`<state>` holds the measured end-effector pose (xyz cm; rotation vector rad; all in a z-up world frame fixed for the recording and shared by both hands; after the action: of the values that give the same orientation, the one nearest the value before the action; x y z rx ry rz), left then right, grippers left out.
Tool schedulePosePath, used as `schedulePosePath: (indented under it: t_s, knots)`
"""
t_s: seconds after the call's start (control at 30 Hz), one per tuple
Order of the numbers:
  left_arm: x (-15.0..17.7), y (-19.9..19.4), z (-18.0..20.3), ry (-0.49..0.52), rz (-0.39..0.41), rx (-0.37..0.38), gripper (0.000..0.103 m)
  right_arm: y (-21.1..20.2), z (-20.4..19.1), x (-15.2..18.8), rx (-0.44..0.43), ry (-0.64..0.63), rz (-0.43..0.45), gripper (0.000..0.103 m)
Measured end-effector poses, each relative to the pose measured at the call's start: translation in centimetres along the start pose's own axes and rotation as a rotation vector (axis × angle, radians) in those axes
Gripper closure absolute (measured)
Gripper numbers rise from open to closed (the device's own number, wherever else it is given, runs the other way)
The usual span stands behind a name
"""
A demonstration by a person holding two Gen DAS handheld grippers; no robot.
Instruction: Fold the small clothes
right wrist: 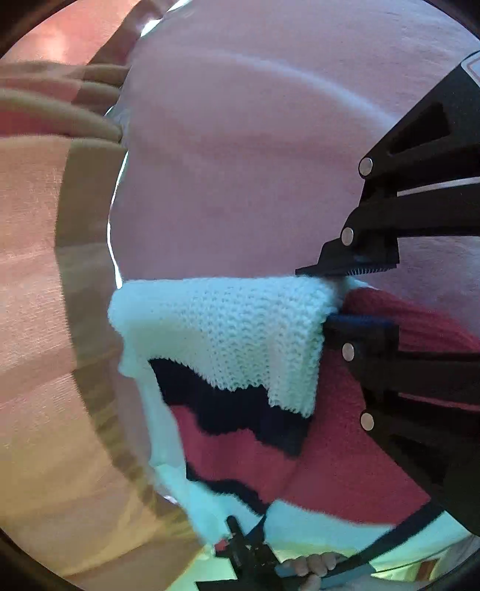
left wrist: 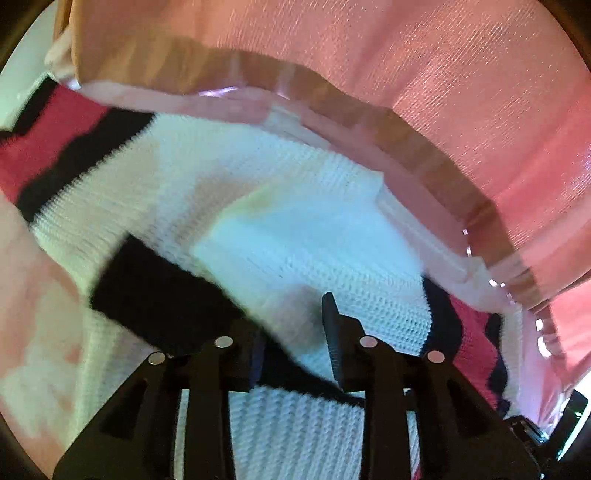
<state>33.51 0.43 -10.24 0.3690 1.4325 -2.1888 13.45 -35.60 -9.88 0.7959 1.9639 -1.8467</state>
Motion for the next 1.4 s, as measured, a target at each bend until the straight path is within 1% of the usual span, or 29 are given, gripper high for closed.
schedulePosePath:
  t_s: [0.03,0.1,0.13,0.2,0.27,0.3,0.33,0.43,0.47,0.5,0.53,0.57,0.6,0.67,0.73,0.77,0.8,0.87,0.9,0.97,1.0,1.07,1.13,1.17,1.2,1.23,1.27,1.33,1.4]
  knots:
    - [-0.4,-0.8,0.0,-0.011,0.007,0.008,0.063,-0.8,-0.4,-0.1,-0.003,-0.007,0.012,0.084]
    - [-0.9,-2.4,-0.2,-0.022,0.058,0.028,0.045,-2.8,-1.1,-0.5,-0.011,-0.005,0.057,0.076]
    - [-1.2,-3.0,-0.4,-0.023,0.079,0.013,0.042,-4.0,-1.6,-0.9,-0.025,-0.004,0.095,0.072]
    - [-1.5,-2.7,-0.7,-0.035,0.067,0.014,0.038,-5.9,-1.9,-2.1,-0.011,-0.002,0.185,0.046]
    - [-1.5,-1.8,-0.9,-0.060,0.037,0.014,0.038,-5.8,-2.0,-3.7,0.000,-0.012,0.223,0.037]
    - [-1.3,-1.1,-1.2,-0.074,0.020,0.013,0.038,-5.4,-2.4,-4.3,0.007,-0.019,0.216,0.037]
    - [-1.0,-0.1,-1.3,-0.084,0.001,0.014,0.039,-4.2,-2.2,-5.5,0.025,-0.034,0.199,0.037]
    - [-1.0,0.8,-1.0,-0.059,0.022,-0.030,0.058,-0.1,-2.1,-7.9,0.058,-0.043,0.150,0.037]
    - [-1.1,0.9,-0.9,-0.048,0.026,-0.033,0.071,1.3,-1.6,-8.4,0.068,-0.032,0.130,0.037]
    - [-1.1,1.0,-0.9,-0.043,0.022,-0.031,0.085,2.2,-1.2,-8.6,0.070,-0.023,0.117,0.041]
    - [-1.3,1.2,-0.9,-0.049,0.018,-0.031,0.089,3.7,-0.7,-8.6,0.062,-0.009,0.088,0.053]
    - [-1.4,1.2,-1.0,-0.054,0.022,-0.029,0.093,5.2,-0.4,-8.6,0.031,0.007,0.051,0.094]
    - [-1.6,1.1,-1.1,-0.055,0.030,-0.032,0.094,5.2,0.0,-8.9,0.003,0.041,0.070,0.093]
    - [-2.2,0.6,-1.2,-0.033,0.067,-0.049,0.095,3.1,0.3,-9.8,-0.039,0.078,0.179,0.094]
    - [-2.4,0.6,-1.5,-0.001,0.081,-0.087,0.095,2.4,1.7,-9.7,-0.025,0.090,0.228,0.094]
    - [-2.2,0.9,-1.7,0.009,0.074,-0.102,0.094,3.7,2.3,-9.2,-0.001,0.079,0.178,0.094]
    - [-2.0,1.3,-1.9,0.014,0.073,-0.114,0.094,5.6,2.7,-8.4,0.002,0.071,0.088,0.092]
    - [-2.0,1.3,-1.6,0.041,0.089,-0.131,0.094,4.7,2.7,-8.2,0.002,0.049,0.107,0.089]
    - [-2.0,1.2,-1.2,0.056,0.093,-0.140,0.093,3.2,2.5,-8.6,0.003,0.051,0.134,0.087]
    - [-2.2,0.9,-0.7,0.072,0.103,-0.141,0.092,1.3,2.0,-9.5,-0.019,0.060,0.185,0.082]
    - [-2.2,0.9,-0.5,0.073,0.107,-0.132,0.092,0.5,1.4,-10.3,-0.042,0.054,0.203,0.082]
    - [-2.2,0.7,-0.9,0.078,0.107,-0.130,0.092,0.9,0.4,-11.7,-0.075,0.034,0.198,0.082]
    - [-2.4,0.4,-0.9,0.075,0.122,-0.116,0.092,2.4,-0.7,-12.6,-0.095,0.009,0.165,0.084]
    - [-2.6,0.2,-1.0,0.073,0.131,-0.117,0.092,3.7,-1.3,-13.0,-0.096,-0.013,0.138,0.087]
    - [-2.8,0.3,-1.0,0.073,0.134,-0.115,0.091,5.3,-1.5,-13.1,-0.075,-0.034,0.105,0.090]
    - [-2.8,0.4,-1.0,0.075,0.131,-0.123,0.091,7.1,-0.8,-13.0,-0.025,-0.036,0.057,0.092]
    - [-2.9,0.7,-1.2,0.076,0.128,-0.136,0.090,8.3,-0.2,-12.9,0.001,-0.028,0.031,0.103]
    - [-3.0,0.9,-1.4,0.070,0.123,-0.142,0.088,7.3,0.1,-12.9,-0.002,-0.011,0.066,0.103]
    - [-3.1,0.7,-1.4,0.058,0.118,-0.125,0.088,3.8,-1.5,-12.1,-0.051,-0.064,0.124,0.101]
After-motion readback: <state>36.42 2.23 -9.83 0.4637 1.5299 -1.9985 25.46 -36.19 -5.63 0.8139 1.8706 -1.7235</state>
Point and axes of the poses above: each gripper's, at about its wrist camera, not at the fingertips, and y roughly the way its jaws point, z to its right, x to its underside, the point moved 6 cm from there along y, roughly the way its jaws point, and after that the axes turned 5 degrees about -y, right-handed, at the moved point
